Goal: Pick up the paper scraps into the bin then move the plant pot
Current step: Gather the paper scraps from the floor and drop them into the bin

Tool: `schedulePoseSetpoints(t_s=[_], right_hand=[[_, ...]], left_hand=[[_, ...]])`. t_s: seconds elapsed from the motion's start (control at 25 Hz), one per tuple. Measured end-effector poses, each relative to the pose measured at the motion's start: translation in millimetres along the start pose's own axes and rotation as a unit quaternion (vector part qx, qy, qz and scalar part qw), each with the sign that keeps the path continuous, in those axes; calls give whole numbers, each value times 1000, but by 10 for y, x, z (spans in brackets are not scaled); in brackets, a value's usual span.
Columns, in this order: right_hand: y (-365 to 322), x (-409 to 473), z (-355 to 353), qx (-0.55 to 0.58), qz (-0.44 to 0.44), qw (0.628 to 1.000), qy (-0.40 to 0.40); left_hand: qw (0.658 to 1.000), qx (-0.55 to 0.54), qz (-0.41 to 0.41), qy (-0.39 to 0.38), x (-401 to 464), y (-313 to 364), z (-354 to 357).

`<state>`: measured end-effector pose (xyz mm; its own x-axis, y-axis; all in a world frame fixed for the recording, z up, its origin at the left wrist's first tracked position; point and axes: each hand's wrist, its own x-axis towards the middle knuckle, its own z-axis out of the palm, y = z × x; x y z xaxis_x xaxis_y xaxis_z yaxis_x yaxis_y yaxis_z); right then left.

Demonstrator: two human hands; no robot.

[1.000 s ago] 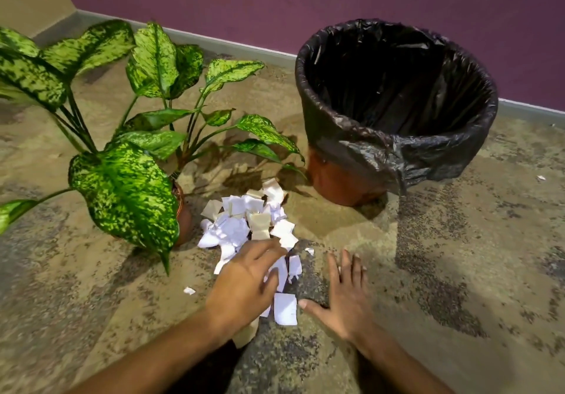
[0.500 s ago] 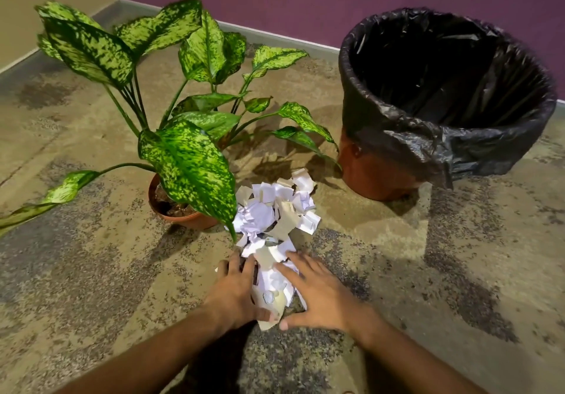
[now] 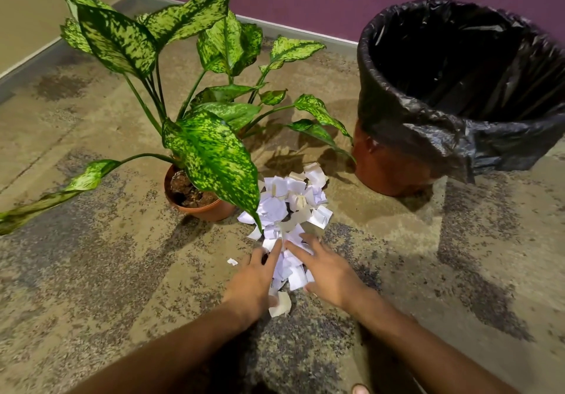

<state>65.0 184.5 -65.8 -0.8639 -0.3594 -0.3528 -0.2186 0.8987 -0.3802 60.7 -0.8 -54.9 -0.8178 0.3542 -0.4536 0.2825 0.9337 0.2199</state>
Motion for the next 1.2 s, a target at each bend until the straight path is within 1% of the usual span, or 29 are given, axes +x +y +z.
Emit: schedulePoseSetpoints(t_s=[0.12, 0.32, 0.44, 0.56, 0.76, 0.8, 0.88, 0.96, 1.08, 1.16, 1.2], right_hand=[[-31, 59, 38, 16, -9, 999, 28], [-38, 62, 61, -36, -40, 998, 30], [-25, 26, 112, -12, -44, 998, 53], [8, -59, 62, 42, -28, 993, 103], [-6, -268, -451, 106, -1, 965, 240], [-19, -322, -619, 106, -9, 958, 264], [-68, -443, -978, 69, -36, 948, 308], [-118, -582, -1376, 23, -59, 924, 377], [-173, -795, -1957, 18, -102, 858, 504], [-111, -900, -2294, 14, -103, 819, 564], [-44, -936, -2442, 14, -89, 809, 582]], left_hand=[[999, -41, 11, 6, 28, -75, 17], [998, -11, 62, 32, 39, -88, 20], [996, -26, 72, 45, 60, -82, 12], [993, -54, 86, 63, 97, -57, -29], [968, -142, 104, 179, 56, 152, -419], [962, -148, 109, 204, 47, 207, -555], [941, -178, 119, 261, 40, 322, -794], [921, -215, 119, 301, 42, 463, -989], [902, -275, 103, 316, 53, 681, -1195], [881, -283, 113, 361, 60, 846, -1343], [866, -290, 123, 387, 51, 954, -1432]])
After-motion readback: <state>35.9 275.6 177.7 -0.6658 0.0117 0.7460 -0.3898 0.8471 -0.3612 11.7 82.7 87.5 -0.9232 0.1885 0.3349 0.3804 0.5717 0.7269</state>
